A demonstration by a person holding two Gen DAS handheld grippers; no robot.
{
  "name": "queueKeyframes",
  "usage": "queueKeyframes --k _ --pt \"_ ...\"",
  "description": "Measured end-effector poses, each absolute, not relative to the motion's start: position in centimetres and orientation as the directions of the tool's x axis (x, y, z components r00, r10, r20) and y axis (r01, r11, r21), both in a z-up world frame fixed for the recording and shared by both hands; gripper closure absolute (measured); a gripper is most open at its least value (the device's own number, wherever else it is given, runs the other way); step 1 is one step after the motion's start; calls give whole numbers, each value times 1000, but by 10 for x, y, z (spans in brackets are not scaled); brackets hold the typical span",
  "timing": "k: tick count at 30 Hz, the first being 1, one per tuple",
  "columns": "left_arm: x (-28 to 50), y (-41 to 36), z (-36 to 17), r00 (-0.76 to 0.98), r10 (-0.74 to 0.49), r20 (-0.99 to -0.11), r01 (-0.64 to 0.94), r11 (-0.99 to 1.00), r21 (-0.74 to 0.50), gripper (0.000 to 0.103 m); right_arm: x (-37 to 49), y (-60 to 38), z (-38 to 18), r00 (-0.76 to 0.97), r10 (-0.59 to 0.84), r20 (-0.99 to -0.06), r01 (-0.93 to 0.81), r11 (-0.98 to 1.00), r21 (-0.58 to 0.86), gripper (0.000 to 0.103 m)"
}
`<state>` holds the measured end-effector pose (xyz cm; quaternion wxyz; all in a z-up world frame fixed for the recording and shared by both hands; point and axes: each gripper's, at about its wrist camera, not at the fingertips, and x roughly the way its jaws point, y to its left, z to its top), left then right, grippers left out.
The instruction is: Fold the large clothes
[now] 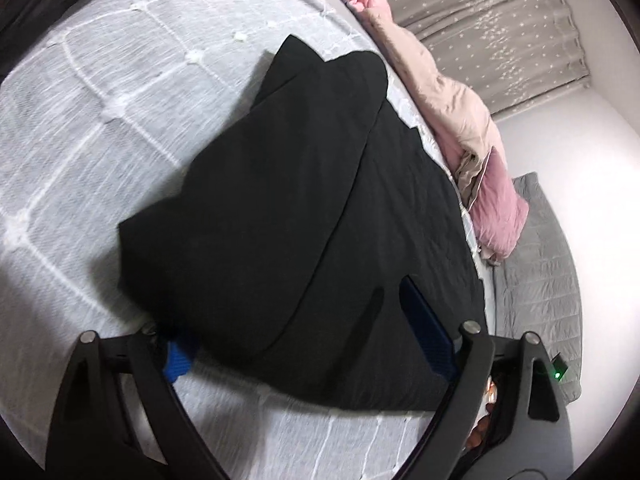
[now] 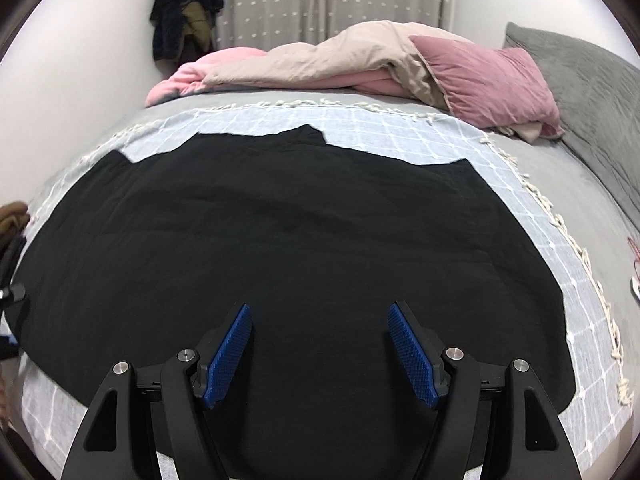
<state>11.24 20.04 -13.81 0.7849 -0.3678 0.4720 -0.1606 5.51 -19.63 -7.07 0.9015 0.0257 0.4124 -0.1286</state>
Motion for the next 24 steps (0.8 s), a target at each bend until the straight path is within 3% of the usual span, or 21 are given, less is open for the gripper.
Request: queueKeyframes --k 5,8,14,24 --pt "130 205 -150 533 -620 -575 -149 601 -786 57 63 -182 -76 625 -199 -755 221 972 -73 31" --pt "135 202 -147 535 -630 -564 -151 585 -797 74 67 -173 -79 627 -190 -755 200 977 -80 31" --pt "124 210 -92 641 -594 -486 -36 610 -792 80 68 -165 -72 653 -185 -735 196 978 -72 31" --pt "112 245 -37 800 -421 -427 -1 711 -703 81 87 -142 -71 663 41 -747 78 989 123 31"
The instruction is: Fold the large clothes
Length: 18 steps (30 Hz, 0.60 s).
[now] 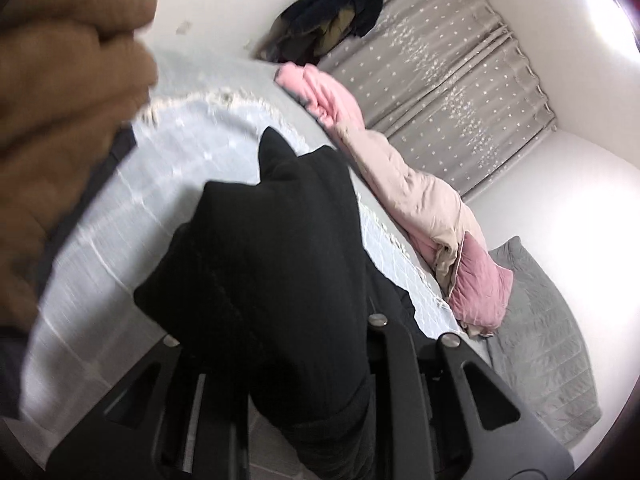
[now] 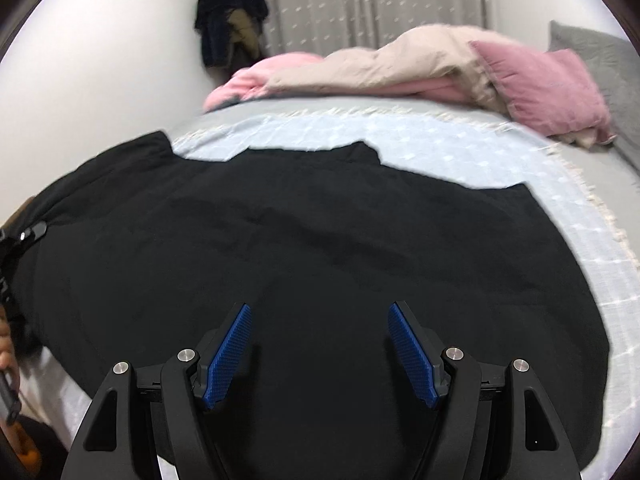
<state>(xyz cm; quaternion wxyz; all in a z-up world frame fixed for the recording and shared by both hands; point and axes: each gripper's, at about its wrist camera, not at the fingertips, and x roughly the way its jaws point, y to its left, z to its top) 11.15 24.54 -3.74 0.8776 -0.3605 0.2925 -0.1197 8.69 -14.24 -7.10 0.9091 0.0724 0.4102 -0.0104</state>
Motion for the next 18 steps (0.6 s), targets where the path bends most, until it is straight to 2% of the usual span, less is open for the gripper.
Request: queueKeyframes --k 3,7,10,15,18 --pt "109 216 -9 820 -420 -389 99 774 -626 81 104 -134 -100 554 189 -810 22 970 242 31" --pt "84 143 41 819 -480 -316 312 833 -457 81 119 -131 -120 542 181 -821 2 976 216 31" --pt "74 85 66 766 -569 -301 452 808 -378 80 124 -146 -119 538 250 -805 -8 956 292 31" --pt "58 -17 66 609 -703 -367 644 708 -289 77 109 -211 -96 556 378 -740 62 869 491 31" --pt "50 -64 35 487 -749 -449 722 635 -276 74 83 -276 -80 647 320 -692 179 818 546 31"
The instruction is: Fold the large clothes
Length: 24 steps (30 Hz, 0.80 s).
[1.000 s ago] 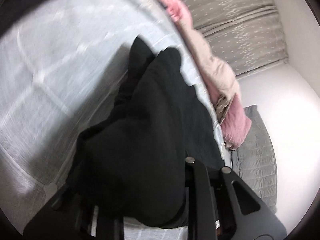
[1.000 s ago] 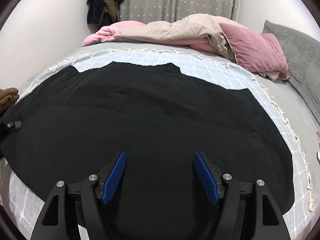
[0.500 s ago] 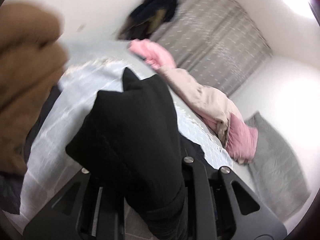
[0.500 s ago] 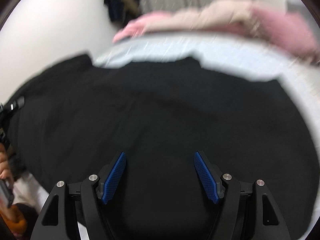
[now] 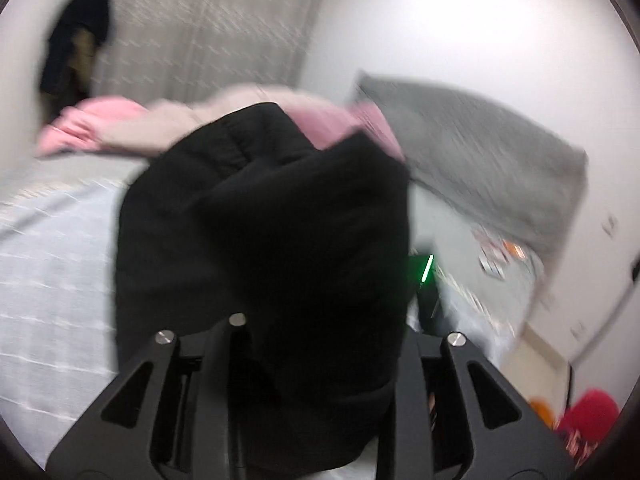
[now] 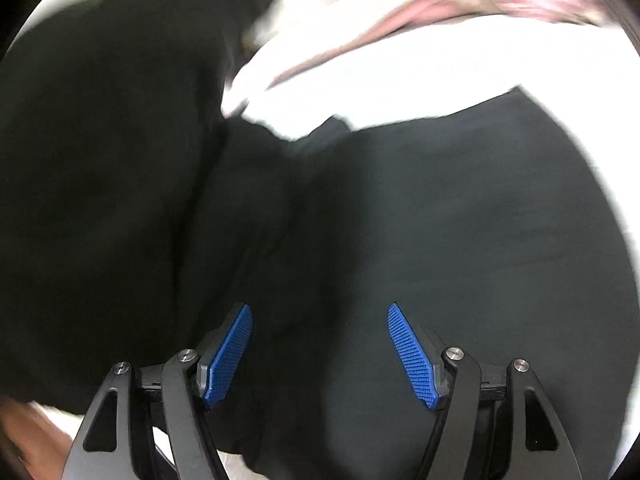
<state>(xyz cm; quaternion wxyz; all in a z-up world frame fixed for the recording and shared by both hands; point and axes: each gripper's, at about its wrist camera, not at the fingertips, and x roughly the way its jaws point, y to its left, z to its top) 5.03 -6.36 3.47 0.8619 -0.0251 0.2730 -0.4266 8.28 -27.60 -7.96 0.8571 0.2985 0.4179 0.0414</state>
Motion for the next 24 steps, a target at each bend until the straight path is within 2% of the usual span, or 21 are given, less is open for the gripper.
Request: queueKeyframes --k 4,6,9,11,13,15,20,22,24 --pt "51 -113 -31 298 -735 -610 774 559 -296 70 44 -362 -80 736 263 -624 322 674 664 31" --pt "48 -129 -69 256 -691 -676 790 552 -265 69 33 -386 -86 740 239 -629 376 627 682 31" --pt "34 -131 -81 295 -676 -675 835 526 -161 68 25 -408 -92 778 332 -534 316 528 789 31" --pt "30 -128 -73 289 -670 -684 849 509 -139 59 24 -409 -90 798 381 -467 253 491 834 31" --pt "24 -123 -61 229 -691 -686 863 470 -185 50 25 -398 -89 795 423 -435 212 478 853 31" --pt "12 -117 -51 169 -711 -682 884 415 -214 46 33 -391 -88 770 444 -459 217 494 842 31" --pt "-20 -85 -26 119 -714 -690 939 306 -155 44 55 -362 -103 634 364 -682 362 640 678 31" --pt "-21 -69 -15 146 -708 -691 941 314 -123 42 58 -352 -99 624 336 -706 355 682 639 31" --pt "-14 -58 -5 223 -697 -681 927 368 -74 34 58 -346 -96 620 353 -700 335 688 644 31"
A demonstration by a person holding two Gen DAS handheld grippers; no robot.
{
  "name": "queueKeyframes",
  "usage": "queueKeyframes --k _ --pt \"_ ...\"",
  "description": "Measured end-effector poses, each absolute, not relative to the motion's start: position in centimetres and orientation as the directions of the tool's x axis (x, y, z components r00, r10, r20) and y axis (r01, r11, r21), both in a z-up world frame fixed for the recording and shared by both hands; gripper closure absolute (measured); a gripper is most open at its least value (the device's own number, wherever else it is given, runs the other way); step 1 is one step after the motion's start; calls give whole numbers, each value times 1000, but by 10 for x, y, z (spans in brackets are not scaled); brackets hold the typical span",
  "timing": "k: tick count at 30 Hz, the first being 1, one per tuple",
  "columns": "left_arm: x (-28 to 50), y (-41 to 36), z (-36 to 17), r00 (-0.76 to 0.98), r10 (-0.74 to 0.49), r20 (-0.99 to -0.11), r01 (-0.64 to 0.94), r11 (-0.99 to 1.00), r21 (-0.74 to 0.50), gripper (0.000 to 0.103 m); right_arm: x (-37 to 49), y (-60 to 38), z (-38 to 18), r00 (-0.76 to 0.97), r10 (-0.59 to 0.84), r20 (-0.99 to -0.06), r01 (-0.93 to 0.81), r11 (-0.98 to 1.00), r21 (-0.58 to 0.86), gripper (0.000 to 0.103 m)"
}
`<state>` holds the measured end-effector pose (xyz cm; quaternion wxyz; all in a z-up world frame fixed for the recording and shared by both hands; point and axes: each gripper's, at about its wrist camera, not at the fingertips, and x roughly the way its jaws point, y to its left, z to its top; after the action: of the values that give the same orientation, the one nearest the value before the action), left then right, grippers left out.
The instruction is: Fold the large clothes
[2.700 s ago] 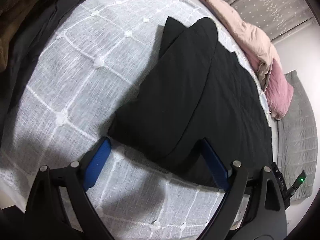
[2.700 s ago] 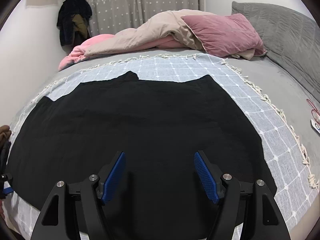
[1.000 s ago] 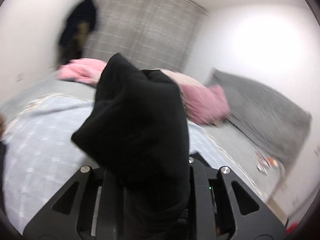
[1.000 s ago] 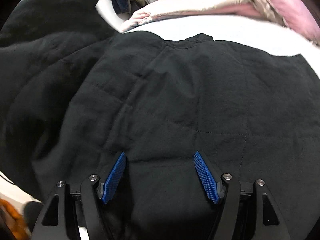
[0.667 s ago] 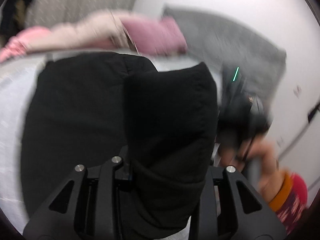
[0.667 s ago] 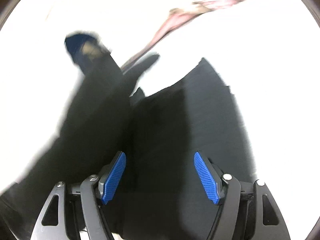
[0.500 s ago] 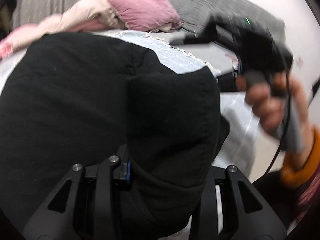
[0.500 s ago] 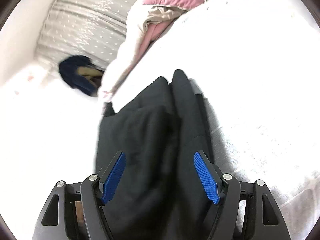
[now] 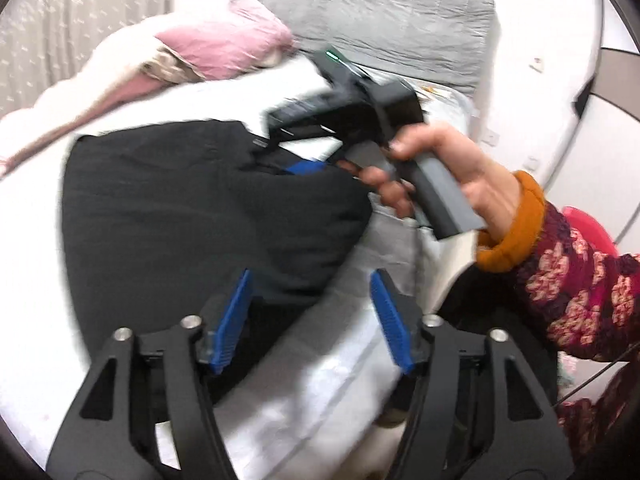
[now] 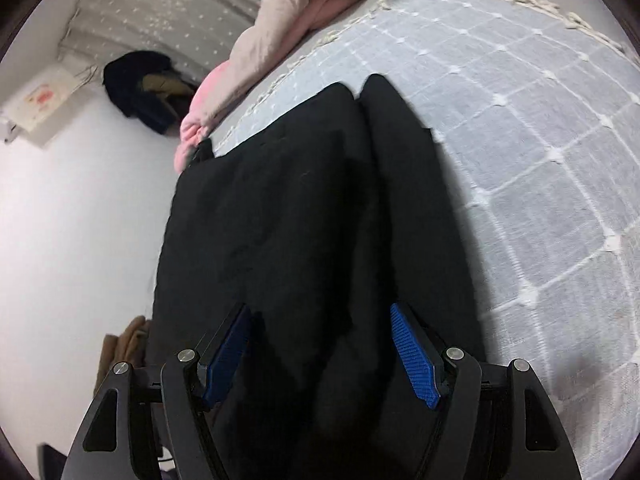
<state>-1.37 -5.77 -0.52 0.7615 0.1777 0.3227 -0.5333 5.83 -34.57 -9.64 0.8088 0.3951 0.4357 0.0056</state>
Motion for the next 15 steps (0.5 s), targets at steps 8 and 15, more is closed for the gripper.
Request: queueKeyframes --k 8,15 --pt "77 -23 -26 505 -569 -649 722 691 -44 16 65 -334 -91 648 347 -678 261 736 625 72" --pt "82 1 -45 472 -630 -617 686 702 -192 16 52 -363 -24 843 177 -508 201 772 603 87"
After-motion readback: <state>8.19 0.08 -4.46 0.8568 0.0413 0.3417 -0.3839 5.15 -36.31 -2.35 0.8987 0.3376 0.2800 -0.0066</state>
